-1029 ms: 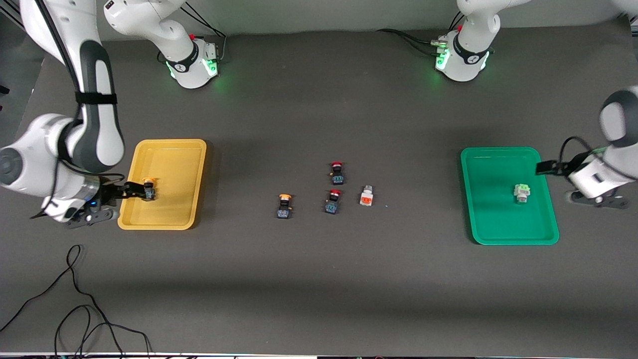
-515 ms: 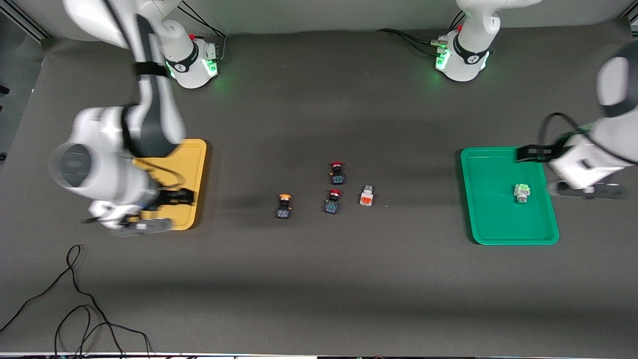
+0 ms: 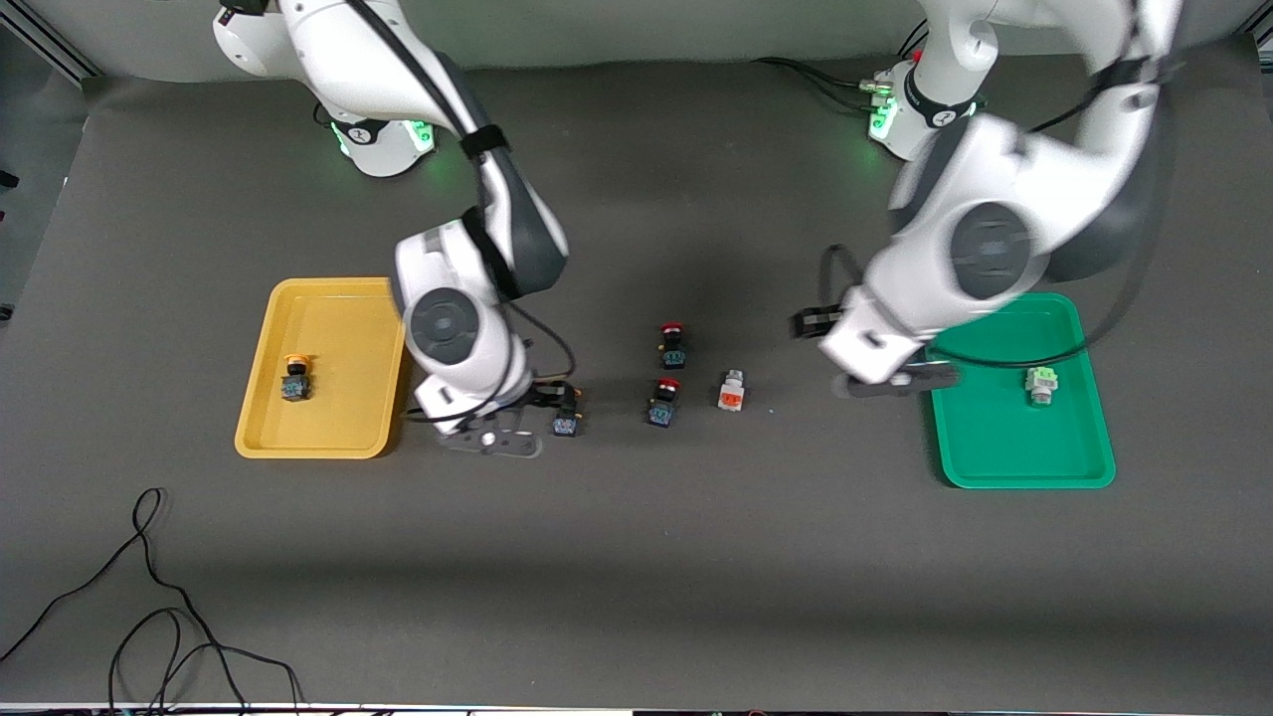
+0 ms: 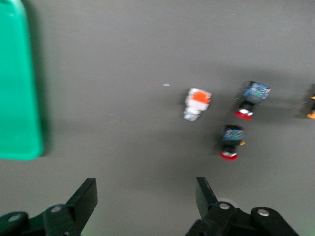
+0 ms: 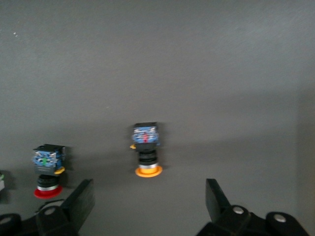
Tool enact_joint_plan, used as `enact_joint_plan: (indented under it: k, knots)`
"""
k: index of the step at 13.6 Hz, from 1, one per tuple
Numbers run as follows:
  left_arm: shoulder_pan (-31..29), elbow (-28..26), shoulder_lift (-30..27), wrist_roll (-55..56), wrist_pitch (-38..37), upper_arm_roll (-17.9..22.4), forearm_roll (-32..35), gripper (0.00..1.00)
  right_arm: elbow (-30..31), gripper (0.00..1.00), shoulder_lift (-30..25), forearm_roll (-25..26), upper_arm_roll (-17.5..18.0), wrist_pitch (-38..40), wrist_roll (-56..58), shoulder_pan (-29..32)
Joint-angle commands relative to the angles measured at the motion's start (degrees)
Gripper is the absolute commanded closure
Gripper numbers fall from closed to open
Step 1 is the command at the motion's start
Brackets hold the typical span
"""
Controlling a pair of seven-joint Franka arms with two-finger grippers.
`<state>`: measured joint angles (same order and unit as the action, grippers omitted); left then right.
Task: Place green and yellow buttons in trays
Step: 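Reach the right gripper to a red button while the left gripper reaches an orange button, then grasp the red button with the right gripper while the left gripper grasps the orange button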
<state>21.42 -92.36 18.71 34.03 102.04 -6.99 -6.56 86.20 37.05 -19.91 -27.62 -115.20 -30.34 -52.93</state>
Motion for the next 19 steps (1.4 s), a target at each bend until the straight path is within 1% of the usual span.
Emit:
enact_joint_plan:
  k: [1,3,4,5,6,8,9,10,11,12,13,16,18,19]
  knots:
    - [5.8,1.7,6.6,6.0,6.6,1.3,0.1,0.1,0.8,0.0,3.2,-0.9,-0.3,-5.2,-2.3,-1.1]
    - [6.7,1.3,10.5,5.9,10.9,1.4,0.5,0.06,5.3,0.0,5.1,-1.6,-0.2,-14.7,-2.2,-1.8]
    - [6.8,0.3,11.8,5.4,12.8,1.3,0.5,0.06,6.2,0.0,6.4,-1.6,0.0,-17.2,-2.2,-2.1]
    - [7.5,-1.1,12.5,5.3,15.5,1.4,0.5,0.06,6.5,0.0,7.1,-2.2,0.9,-18.6,-2.3,-2.1]
    - [7.8,-2.7,12.9,5.2,18.2,1.4,0.8,0.06,6.7,0.01,7.8,-2.9,1.0,-19.4,-2.2,-2.1]
    - [8.0,-4.9,14.2,5.2,22.0,1.4,2.5,0.06,6.8,0.08,8.9,-3.3,1.0,-20.1,-2.2,-2.2]
    - [8.6,-5.5,15.3,5.2,23.7,1.4,2.5,0.06,6.8,0.14,9.0,-3.3,1.2,-20.2,-2.2,-2.4]
    - [9.1,-6.1,16.2,5.3,25.7,1.4,2.6,0.06,6.8,0.32,9.0,-3.3,1.3,-20.2,-2.2,-2.4]
    - [9.1,-6.5,17.1,5.2,27.5,1.4,2.6,0.06,6.9,0.57,9.0,-3.3,1.3,-20.2,-2.2,-2.4]
    - [9.1,-6.7,17.7,5.2,28.4,1.4,2.9,0.06,6.9,0.71,9.0,-3.3,1.3,-20.1,-2.2,-2.4]
    - [9.2,-6.7,18.5,5.2,28.7,1.4,4.1,0.06,6.9,0.73,8.9,-3.3,1.3,-20.1,-2.1,-2.4]
    - [9.3,-7.6,20.0,5.3,31.7,1.4,4.5,0.07,6.5,0.73,7.3,-3.2,1.2,-18.7,-1.2,-2.3]
    - [9.2,-8.1,20.4,5.3,32.7,1.4,4.5,0.08,5.4,0.73,3.2,-2.5,0.7,-12.0,-0.7,-1.8]
    - [9.3,-8.3,20.4,5.3,33.4,1.4,4.5,0.16,4.2,0.73,0.9,-2.4,0.6,-8.1,-0.7,-1.4]
